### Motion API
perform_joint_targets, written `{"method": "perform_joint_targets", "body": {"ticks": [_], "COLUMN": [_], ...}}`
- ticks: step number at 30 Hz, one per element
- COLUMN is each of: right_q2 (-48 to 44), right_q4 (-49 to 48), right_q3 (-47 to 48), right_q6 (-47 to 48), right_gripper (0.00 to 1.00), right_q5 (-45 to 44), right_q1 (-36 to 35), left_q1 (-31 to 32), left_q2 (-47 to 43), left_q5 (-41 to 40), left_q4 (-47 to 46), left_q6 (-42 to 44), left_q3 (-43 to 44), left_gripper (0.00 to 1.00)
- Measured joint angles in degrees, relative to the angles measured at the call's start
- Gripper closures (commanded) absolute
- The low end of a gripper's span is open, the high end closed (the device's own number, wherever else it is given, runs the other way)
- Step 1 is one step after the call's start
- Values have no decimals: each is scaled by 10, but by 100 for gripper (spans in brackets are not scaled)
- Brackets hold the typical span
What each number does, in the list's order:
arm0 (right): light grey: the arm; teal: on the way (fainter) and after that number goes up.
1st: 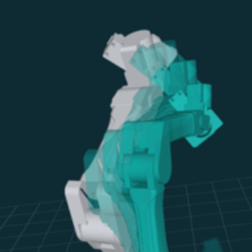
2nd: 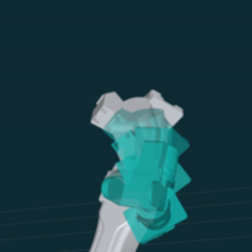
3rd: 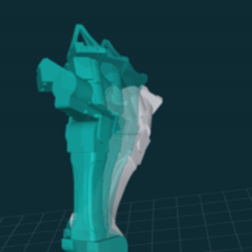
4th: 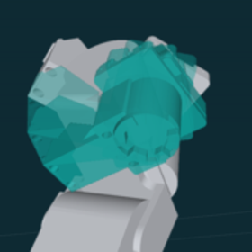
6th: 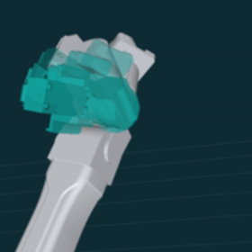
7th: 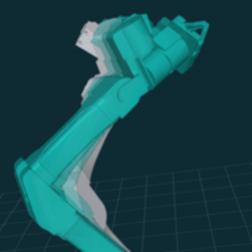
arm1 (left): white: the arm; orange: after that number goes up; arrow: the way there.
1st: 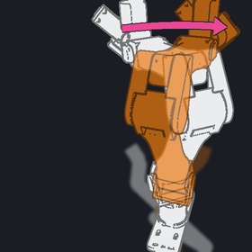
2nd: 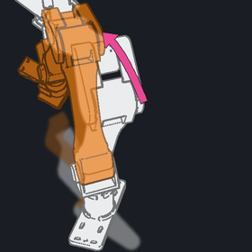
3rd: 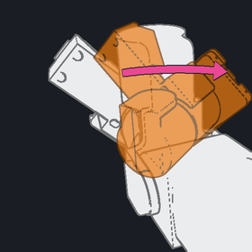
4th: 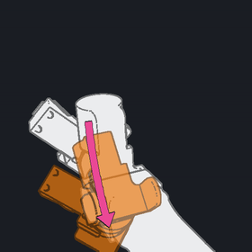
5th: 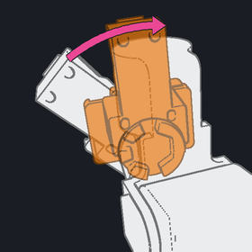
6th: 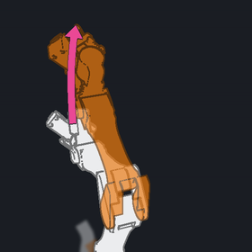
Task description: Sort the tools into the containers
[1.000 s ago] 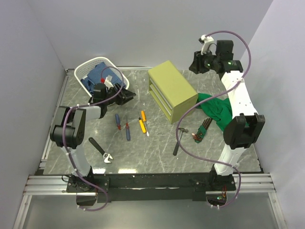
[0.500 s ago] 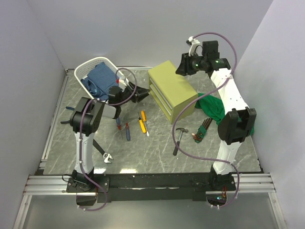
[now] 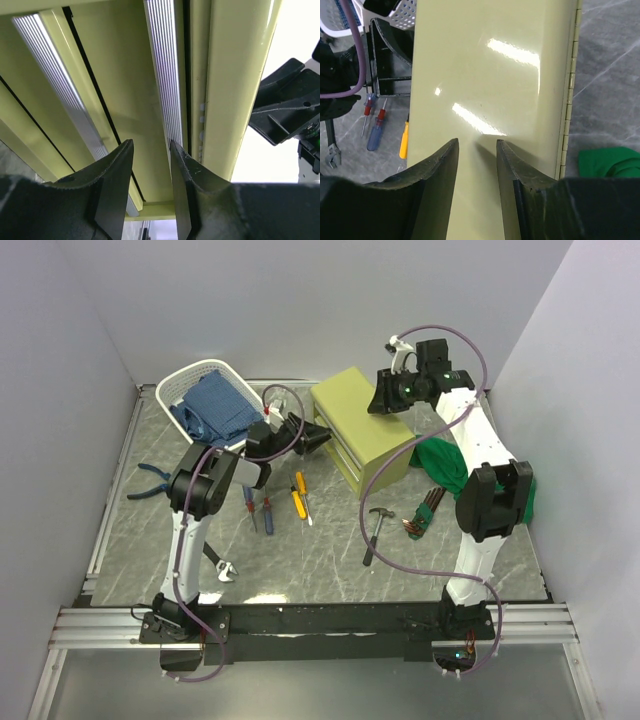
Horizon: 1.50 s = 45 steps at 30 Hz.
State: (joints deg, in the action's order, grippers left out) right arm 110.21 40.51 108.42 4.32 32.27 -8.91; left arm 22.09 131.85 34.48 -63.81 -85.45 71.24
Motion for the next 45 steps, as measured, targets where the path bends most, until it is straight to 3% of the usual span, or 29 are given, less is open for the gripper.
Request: {"method": "perform_joint_targets", "body": {"ticks": [9, 25, 45], "right_q2": [2, -2, 3], "right_q4": [-6, -41, -60], "right_q3": [-10, -30, -34], "right_q6": [4, -6, -15], "right_gripper": [56, 54, 54], "right_q5": [-14, -9, -3], "right_q1": [-5, -10, -10], "left_q1": [6, 14, 23], "left_q2": [29, 25, -4], "left_q5": [-3, -14, -14], "left_q4": [-2, -14, -15], "left_q6": [-6, -8, 18], "left_q3": [45, 25, 9], "left_gripper": [58, 54, 59]}}
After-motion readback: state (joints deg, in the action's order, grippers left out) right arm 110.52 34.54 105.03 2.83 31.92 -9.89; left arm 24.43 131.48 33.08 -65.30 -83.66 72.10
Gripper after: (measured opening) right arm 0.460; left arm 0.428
